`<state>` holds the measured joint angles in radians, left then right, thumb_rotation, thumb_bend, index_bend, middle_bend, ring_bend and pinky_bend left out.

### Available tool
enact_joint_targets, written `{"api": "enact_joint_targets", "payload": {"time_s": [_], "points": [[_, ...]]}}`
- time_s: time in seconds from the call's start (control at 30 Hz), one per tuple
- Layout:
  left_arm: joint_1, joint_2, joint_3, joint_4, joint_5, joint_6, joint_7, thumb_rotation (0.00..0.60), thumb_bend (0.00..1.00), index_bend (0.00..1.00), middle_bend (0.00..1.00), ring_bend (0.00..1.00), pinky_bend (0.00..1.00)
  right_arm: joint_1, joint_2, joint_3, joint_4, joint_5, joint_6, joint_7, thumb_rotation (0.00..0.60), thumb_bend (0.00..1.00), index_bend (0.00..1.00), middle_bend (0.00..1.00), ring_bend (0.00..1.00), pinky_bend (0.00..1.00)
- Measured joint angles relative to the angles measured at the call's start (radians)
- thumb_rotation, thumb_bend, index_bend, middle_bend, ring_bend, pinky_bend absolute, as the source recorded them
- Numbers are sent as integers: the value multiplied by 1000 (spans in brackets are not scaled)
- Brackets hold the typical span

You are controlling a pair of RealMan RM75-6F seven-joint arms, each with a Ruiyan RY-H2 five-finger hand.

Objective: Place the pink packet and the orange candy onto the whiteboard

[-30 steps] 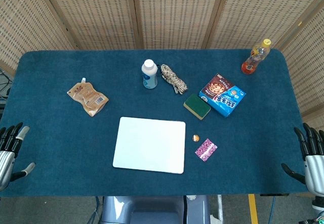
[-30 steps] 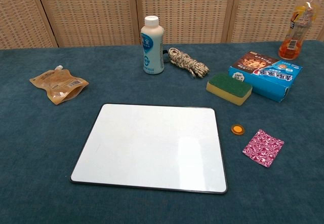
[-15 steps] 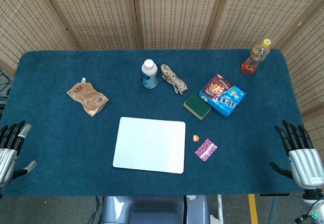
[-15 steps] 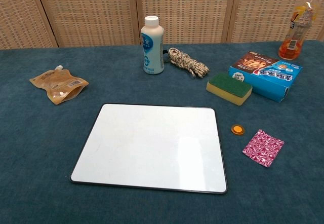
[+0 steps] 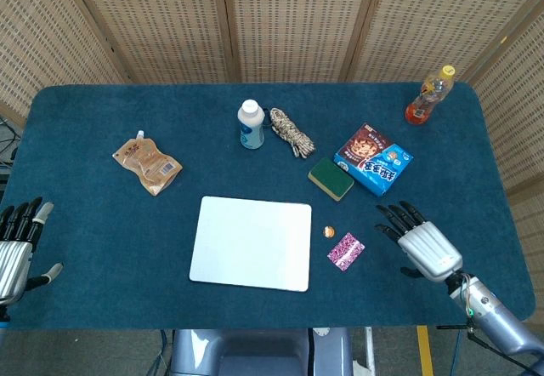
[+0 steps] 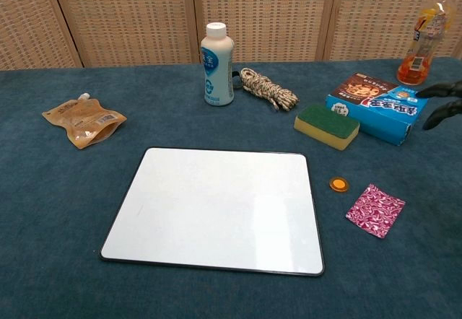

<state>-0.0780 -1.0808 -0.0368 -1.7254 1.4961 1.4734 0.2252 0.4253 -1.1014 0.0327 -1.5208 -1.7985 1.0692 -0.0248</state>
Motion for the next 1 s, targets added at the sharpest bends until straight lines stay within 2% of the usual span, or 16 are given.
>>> {"api": "enact_joint_targets", "payload": {"time_s": [0.1,0.37,1.0], "points": [[-7,-4,-3,1,-15,-16,9,600,41,0,0,0,0,51,-36,-3,28,-3,-63,-39,600,0,202,0,0,0],[-13,-9,-1,-2,-23,-23,21,600,42,0,0,0,0,107,-87,-11,38,20,-168,-192,600,0,202,0,0,0],[-17,-2,2,0,-26,-26,1,600,44,0,0,0,0,180,-192,-7,-7,130,-298,-484,600,0,210,0,0,0]]}}
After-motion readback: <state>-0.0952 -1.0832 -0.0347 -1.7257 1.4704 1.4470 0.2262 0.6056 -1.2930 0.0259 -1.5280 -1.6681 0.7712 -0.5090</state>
